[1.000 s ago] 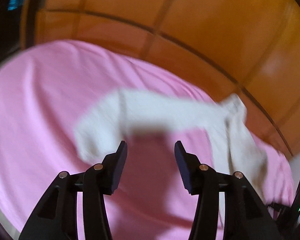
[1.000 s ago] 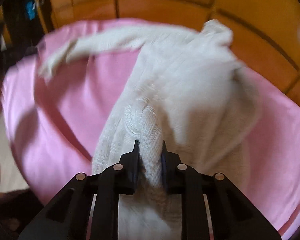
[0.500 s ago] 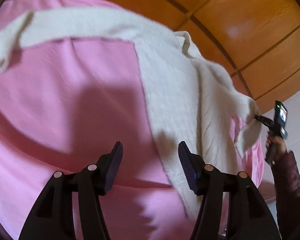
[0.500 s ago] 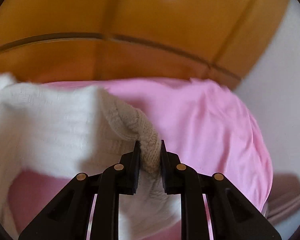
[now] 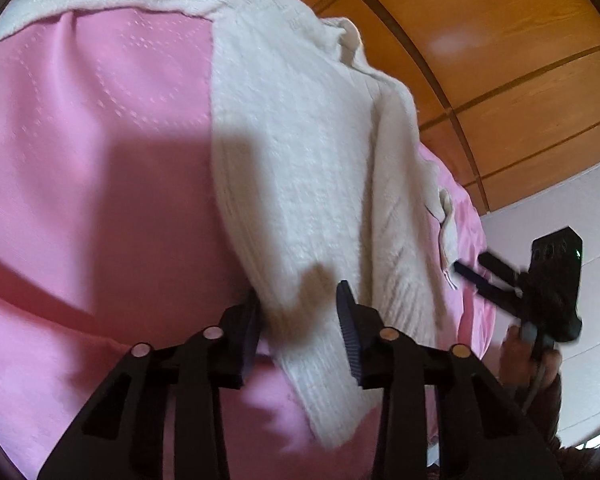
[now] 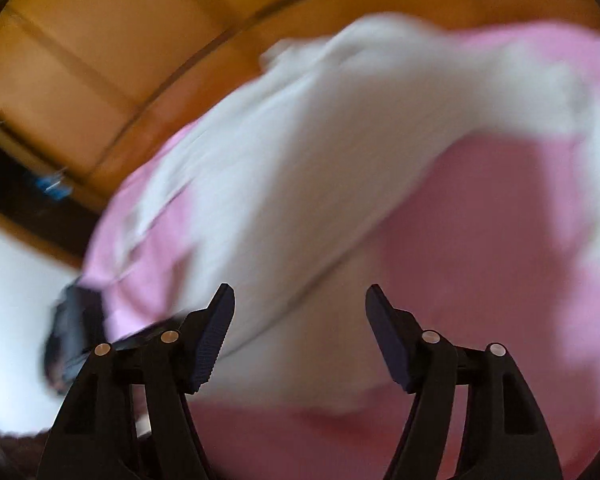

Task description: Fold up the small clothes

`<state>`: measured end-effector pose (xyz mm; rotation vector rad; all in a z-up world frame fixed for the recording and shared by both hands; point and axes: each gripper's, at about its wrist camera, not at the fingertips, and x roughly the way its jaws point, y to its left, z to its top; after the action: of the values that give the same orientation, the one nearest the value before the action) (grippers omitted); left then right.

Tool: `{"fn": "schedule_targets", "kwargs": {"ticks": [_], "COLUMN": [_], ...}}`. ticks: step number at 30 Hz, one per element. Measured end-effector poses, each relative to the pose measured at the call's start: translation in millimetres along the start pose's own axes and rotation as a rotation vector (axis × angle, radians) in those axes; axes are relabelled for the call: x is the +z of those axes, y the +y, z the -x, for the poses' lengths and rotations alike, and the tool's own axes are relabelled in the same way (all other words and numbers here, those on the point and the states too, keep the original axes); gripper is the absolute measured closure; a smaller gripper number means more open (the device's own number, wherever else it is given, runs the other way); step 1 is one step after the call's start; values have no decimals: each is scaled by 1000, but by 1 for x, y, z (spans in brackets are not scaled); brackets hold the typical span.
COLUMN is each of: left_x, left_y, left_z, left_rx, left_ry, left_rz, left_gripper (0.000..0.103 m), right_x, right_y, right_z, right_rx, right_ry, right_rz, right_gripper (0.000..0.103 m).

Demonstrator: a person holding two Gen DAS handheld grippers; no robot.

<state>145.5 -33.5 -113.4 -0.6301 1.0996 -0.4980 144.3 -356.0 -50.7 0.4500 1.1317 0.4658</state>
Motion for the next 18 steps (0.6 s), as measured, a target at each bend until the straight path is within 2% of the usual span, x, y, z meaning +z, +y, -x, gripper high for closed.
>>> {"fn": "schedule_targets", "kwargs": {"ticks": [1,2,3,4,6,7,11,13,15,18], "left_x": [0,-1,-2,-2,-2,-1,9,14,18,19], "left_y": [0,-1,-1,-2,-5,-8,-23,-29,-34,-38], "left_z": [-2,-3,-5,-6,1,9,53,83,106,147], "left_rx": [0,1,3,7,11,5,-26,-39,-55,-69], "left_ry": [2,6,11,7,-11,-28,-111,-161,-194,-231], "left_rz": [3,4,2,-7,-18,-28,-85,-115,-131,-145], "left_gripper": [81,94,96,97,98,98,98,99,99,99], "right_x": [-5,-11,-13,-16,-17,-14,-5,0,4,-6], "right_y": [5,13,17,26,36,39,70,78,71,65], "right_z": [-10,-30,-42,-54,-71,-70,-13,35,86,138], "right_rx": [48,107,108,90,65,40,0,-22,-35,-71], "right_ry": [21,65,83,89,91,78,-68,-168,-263,-347], "right_rz": [-20,-55,-67,-76,-81,-68,58,101,126,130], "right_gripper": [38,38,38,45,87,95,97,97,97,97]}}
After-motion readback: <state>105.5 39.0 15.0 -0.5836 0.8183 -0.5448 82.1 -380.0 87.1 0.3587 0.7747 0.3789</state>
